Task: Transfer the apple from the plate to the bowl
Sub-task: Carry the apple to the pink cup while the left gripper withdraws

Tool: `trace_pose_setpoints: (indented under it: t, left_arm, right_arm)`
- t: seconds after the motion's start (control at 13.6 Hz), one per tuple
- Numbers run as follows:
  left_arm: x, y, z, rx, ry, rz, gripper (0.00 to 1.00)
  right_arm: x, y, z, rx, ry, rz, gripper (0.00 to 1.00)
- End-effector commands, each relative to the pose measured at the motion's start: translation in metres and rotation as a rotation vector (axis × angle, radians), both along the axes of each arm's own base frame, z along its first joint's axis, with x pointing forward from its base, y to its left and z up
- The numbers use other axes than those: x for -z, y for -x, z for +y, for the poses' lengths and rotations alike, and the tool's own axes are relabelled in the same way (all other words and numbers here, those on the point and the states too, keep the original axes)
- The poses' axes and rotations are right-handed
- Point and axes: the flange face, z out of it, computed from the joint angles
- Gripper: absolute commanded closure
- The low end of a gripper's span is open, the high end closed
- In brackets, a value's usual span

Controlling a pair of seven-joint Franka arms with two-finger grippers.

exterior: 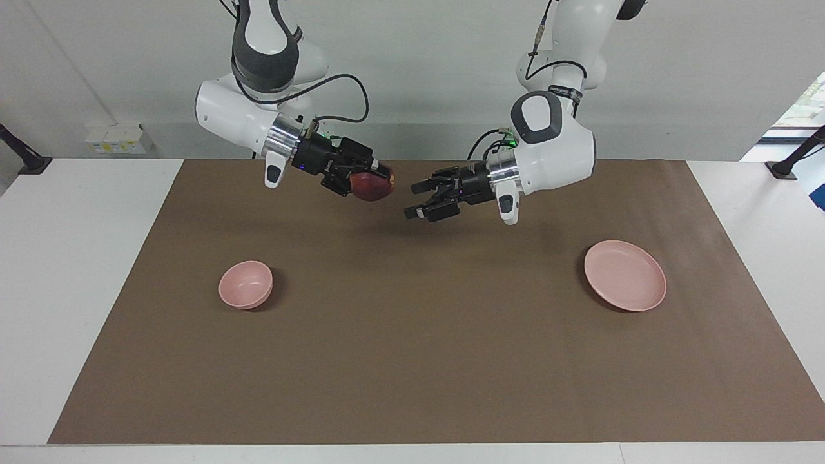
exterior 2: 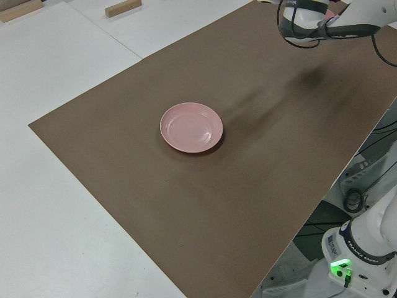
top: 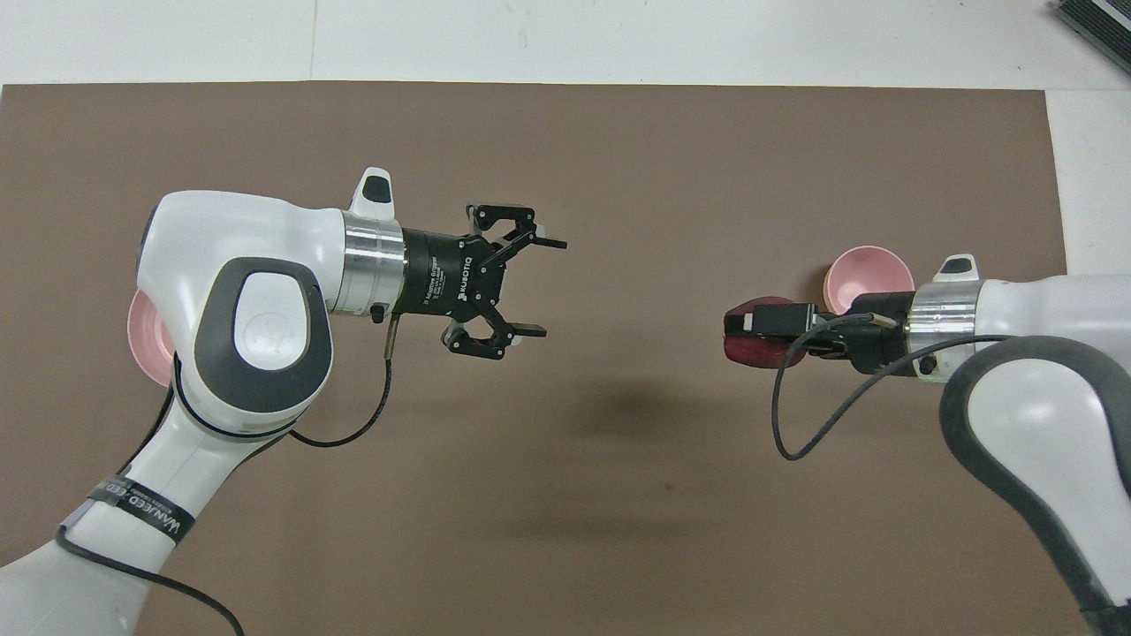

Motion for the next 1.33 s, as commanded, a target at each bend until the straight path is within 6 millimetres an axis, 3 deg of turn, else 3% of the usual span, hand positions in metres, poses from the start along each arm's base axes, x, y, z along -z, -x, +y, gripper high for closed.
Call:
trace_pose_setpoints:
  t: [0.0,0.37,0.66,0.96,1.25]
  left_arm:
    - [0.002,-0.004,0.017,0.036,-0.048,-0.080,0.00]
    - [-0.011,-0.016,0.039,0.143,-0.212,-0.261,0.00]
    - [-0.024,-0.027,0.066,0.216,-0.383,-0.360,0.00]
    - [-0.033,-0.032,0.084,0.326,-0.539,-0.471,0.00]
    - [-0.034,-0.044,0.123,0.441,-0.611,-0.559,0.00]
  right_arm:
    - [0.017,-0.021,-0.031,-0.031,0.172,0.019,1.00]
    - [0.022,-0.068,-0.074,-0.192,0.608,-0.051,1.00]
    - [0.062,-0.087,-0.086,-0.322,0.851,-0.060,1.00]
    - [0.103,-0.094,-0.073,-0.304,1.025,-0.023,1.00]
    - [0.109,-0.095,-0.066,-0.277,1.020,-0.011,1.00]
